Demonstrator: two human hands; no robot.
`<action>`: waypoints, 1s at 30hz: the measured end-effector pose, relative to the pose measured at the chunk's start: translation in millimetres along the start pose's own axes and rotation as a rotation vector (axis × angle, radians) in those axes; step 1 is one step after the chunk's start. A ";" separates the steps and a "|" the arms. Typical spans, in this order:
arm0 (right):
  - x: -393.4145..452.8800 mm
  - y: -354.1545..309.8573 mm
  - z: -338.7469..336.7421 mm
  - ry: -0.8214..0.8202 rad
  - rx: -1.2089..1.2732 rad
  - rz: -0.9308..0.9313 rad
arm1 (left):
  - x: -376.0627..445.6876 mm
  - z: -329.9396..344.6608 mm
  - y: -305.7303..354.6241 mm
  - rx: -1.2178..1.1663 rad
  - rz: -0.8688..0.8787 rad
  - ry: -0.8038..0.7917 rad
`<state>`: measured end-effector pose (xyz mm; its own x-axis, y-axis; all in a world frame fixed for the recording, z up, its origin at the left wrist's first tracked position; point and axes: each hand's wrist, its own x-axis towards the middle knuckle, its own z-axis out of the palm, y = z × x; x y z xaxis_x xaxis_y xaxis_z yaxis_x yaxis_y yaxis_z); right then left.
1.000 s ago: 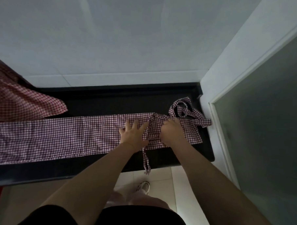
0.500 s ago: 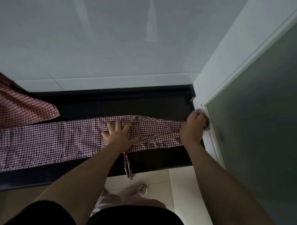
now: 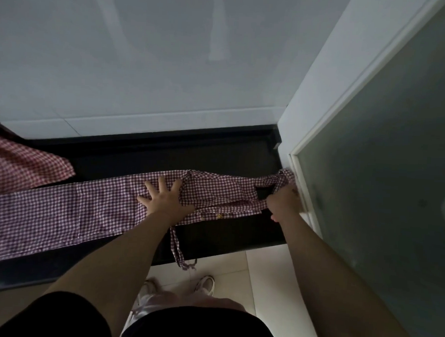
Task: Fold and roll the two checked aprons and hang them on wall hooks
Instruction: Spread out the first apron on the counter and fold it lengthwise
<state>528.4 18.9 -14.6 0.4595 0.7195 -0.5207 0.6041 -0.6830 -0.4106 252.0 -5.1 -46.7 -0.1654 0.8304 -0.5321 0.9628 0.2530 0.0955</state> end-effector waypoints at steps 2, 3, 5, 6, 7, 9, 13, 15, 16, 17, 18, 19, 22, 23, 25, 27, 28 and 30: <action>-5.2 -0.4 -0.3 0.260 0.026 -0.098 | -1.4 -2.4 9.4 0.050 -0.024 0.018; -7.9 -1.1 -0.8 0.325 0.036 -0.119 | -2.5 -3.5 15.8 0.079 -0.026 0.039; -9.3 1.0 4.6 0.246 0.062 -0.063 | -7.2 -3.6 27.3 0.109 0.006 0.084; -8.8 3.3 9.4 0.138 0.102 0.001 | -9.0 -1.6 31.3 0.106 0.044 0.103; -10.0 3.8 11.6 0.010 0.170 0.084 | -10.1 0.9 34.8 0.096 0.085 0.109; -10.8 0.3 14.4 -0.152 0.320 0.194 | -10.4 5.1 38.4 0.078 0.130 0.075; -1.1 -9.2 22.8 -0.147 0.567 0.276 | -6.8 4.2 38.9 0.085 0.137 0.011; 4.7 -11.0 24.7 -0.178 0.674 0.375 | -5.0 2.9 37.2 0.092 0.140 -0.004; 7.2 -12.4 24.1 -0.226 0.748 0.436 | -5.0 1.7 36.6 0.093 0.144 -0.006; 7.5 -14.6 22.5 -0.293 0.820 0.489 | -4.6 1.8 35.8 0.089 0.143 -0.010; 6.8 -17.0 19.9 -0.368 0.877 0.531 | -4.2 2.4 35.1 0.087 0.142 -0.014; 4.5 -19.1 17.6 -0.437 0.911 0.553 | -4.0 3.0 34.6 0.090 0.146 -0.014; 3.7 -24.0 10.2 -0.510 0.960 0.538 | -4.4 4.3 35.1 0.061 0.155 -0.008; 3.8 -26.2 9.4 -0.489 0.967 0.505 | -4.0 2.1 35.0 0.053 0.156 -0.023; -2.2 -32.6 10.9 -0.375 0.855 0.347 | 1.2 0.0 33.3 0.004 0.156 -0.052; -17.9 -40.1 21.5 -0.085 0.533 -0.022 | 3.8 -7.1 31.4 -0.163 0.148 -0.061; -29.7 -43.3 29.1 0.076 0.354 -0.263 | 3.4 -11.3 31.1 -0.322 0.149 -0.014; -53.1 -46.4 49.0 0.297 0.001 -0.749 | -1.6 -21.8 26.1 -0.778 0.096 0.128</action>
<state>444.1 6.2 -4.6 0.0864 0.9897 0.1138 0.8198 -0.0057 -0.5726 272.8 11.1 -25.0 -0.1577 0.9050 -0.3951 0.5560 0.4121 0.7219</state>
